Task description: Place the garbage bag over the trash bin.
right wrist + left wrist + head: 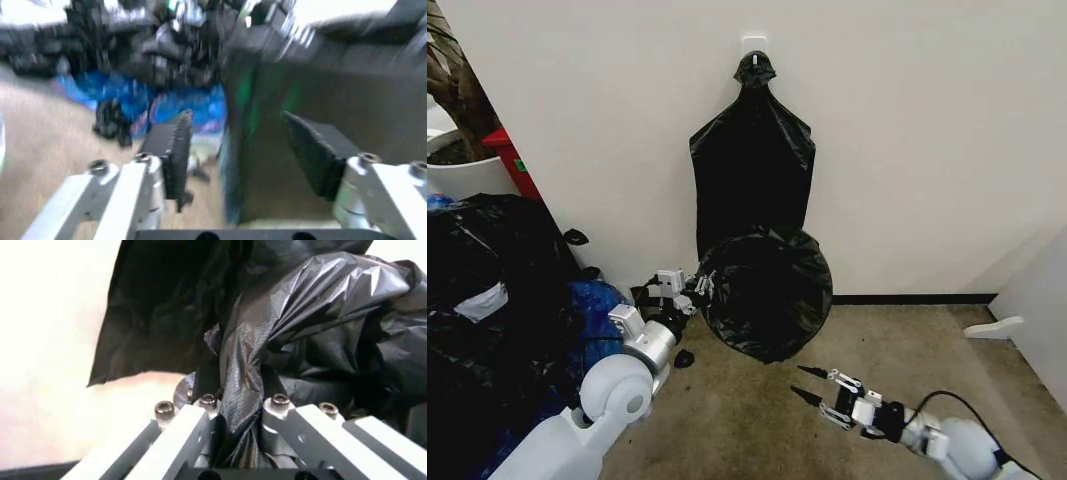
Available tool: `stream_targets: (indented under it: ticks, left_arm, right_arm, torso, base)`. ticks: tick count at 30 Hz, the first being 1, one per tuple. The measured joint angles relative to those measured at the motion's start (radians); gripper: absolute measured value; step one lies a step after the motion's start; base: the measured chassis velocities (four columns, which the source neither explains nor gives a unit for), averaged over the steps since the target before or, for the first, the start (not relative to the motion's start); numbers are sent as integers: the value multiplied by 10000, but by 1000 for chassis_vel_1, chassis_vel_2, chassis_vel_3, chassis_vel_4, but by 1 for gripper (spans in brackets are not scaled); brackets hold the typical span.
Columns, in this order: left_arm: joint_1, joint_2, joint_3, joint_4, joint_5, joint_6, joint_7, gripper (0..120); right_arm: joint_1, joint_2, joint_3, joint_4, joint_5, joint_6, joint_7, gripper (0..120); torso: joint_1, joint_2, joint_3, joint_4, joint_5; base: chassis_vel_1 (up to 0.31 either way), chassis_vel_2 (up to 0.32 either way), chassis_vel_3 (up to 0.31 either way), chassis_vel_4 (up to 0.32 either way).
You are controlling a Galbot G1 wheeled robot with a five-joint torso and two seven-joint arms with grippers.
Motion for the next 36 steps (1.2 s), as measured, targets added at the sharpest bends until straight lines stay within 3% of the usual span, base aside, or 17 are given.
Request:
stream_targets:
  ticks: [2,5,8,11,12,14,18,19,21,25,36]
  left_arm:
    - [125,-60,10,75,195,-41,13,4]
    - [330,-216,61,165,518,-157,48,4]
    - [485,-507,372,277,1251,-511,215,4]
    - [633,-697,438,324,2017,-969,338,4]
    - [633,-697,438,324,2017,-969,338,4]
    - [785,-804,462,338,2422,-1208,391,4]
    - [936,-917,490,398,2942,-1584,536,4]
    - [936,-917,490,398,2942,-1584,536,4]
    - [992,-950,506,401,3134,-1717,589,4]
    - [994,-970,536,401,3291,-1812,640,4]
    - [999,-1091,727,589,3962,-2166,997,4]
  right_arm:
    - [-88,-156,244,415,726,1,-443,60]
    - [-152,-329,490,1456,1867,-392,-268,58]
    - [-335,-351,88,3467,2230,-2011,3683,46]
    - [-545,-230,-648,4673,1737,-3625,6638,32]
    - [-545,-230,-648,4673,1737,-3625,6638,32]
    - [-603,-101,-1346,5385,1284,-4924,8433,22]
    - [-502,122,-2381,6115,1307,-6700,10601,8]
    - [-502,122,-2381,6115,1307,-6700,10601,8]
    - [-289,296,-2884,6276,1600,-7695,11687,0]
    - [14,592,-3444,6281,1879,-8828,12504,0]
    - [1317,1149,-4253,5403,2202,-10319,13259,0]
  torso:
    - [0,0,0,0,-3]
    - [0,0,0,6,-5]
    - [0,0,0,2,-6]
    - [0,0,0,1,-5]
    - [0,0,0,1,-5]
    - [0,0,0,3,-5]
    - [0,0,-1,2,-6]
    - [0,0,-1,2,-6]
    - [0,0,0,3,-5]
    - [0,0,0,2,-4]
    - [0,0,1,2,-4]
  base:
    - [0,0,0,0]
    - [0,0,0,0]
    - [0,0,0,0]
    - [0,0,0,0]
    - [0,0,0,0]
    - [0,0,0,0]
    - [0,0,0,0]
    - [0,0,0,0]
    - [0,0,0,0]
    - [0,0,0,0]
    - [0,0,0,0]
